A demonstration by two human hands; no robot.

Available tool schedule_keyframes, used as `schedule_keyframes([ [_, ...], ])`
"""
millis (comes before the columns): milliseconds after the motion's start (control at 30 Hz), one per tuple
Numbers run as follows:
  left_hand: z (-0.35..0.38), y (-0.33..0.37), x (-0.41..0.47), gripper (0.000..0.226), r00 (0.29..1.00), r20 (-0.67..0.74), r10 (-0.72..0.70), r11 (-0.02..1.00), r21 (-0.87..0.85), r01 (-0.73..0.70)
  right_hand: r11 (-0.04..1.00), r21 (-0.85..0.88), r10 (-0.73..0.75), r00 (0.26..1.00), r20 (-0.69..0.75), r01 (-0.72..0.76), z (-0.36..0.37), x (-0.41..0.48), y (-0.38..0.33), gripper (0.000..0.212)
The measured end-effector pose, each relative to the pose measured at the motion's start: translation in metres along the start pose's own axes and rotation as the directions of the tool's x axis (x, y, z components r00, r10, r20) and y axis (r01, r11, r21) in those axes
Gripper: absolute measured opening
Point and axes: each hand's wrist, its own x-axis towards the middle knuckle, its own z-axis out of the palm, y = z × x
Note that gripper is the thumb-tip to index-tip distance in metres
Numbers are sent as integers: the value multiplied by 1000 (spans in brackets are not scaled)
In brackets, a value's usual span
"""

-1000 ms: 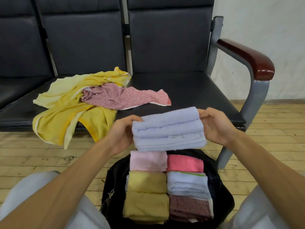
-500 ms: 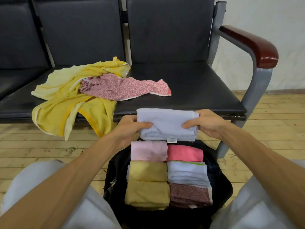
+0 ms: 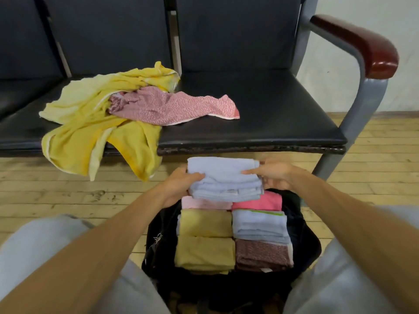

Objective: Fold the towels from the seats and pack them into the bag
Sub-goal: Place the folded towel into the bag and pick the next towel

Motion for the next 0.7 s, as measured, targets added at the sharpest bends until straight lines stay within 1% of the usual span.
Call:
schedule_keyframes([
  [67,-3,-15,6,29,997,0,-71,996,-60,71,994,20,103,993,50,-104,5,10,11,43],
  [133,-8,-36,13,24,991,-14,-133,990,-58,132,985,-26,171,978,118,-169,12,23,29,47],
  [167,-11,-46,15,23,987,-10,-160,986,-50,159,979,-84,198,970,138,-188,16,29,38,49],
  [200,-13,-57,18,25,982,-8,-188,981,-40,188,967,-161,220,967,127,-199,21,36,49,44],
  [267,-18,-78,21,42,974,3,-227,974,26,227,919,-335,240,969,60,-207,31,48,68,26],
  [300,-19,-88,22,49,973,5,-233,969,82,232,889,-404,244,970,22,-215,37,53,78,22],
  [367,-23,-111,28,47,972,-6,-235,956,180,232,842,-503,198,979,-49,-195,48,67,95,24],
  [433,-27,-132,33,45,970,-53,-238,943,227,244,804,-584,79,994,-77,-109,58,82,112,32],
  [500,-30,-145,39,47,971,-116,-208,927,294,234,757,-652,-16,996,-85,-43,67,93,124,39],
  [600,-32,-155,46,50,975,-171,-144,893,402,202,772,-634,-86,995,-59,29,70,111,152,44],
  [700,-32,-167,52,58,981,-159,-110,841,512,177,788,-616,-66,994,-82,1,69,125,178,51],
])
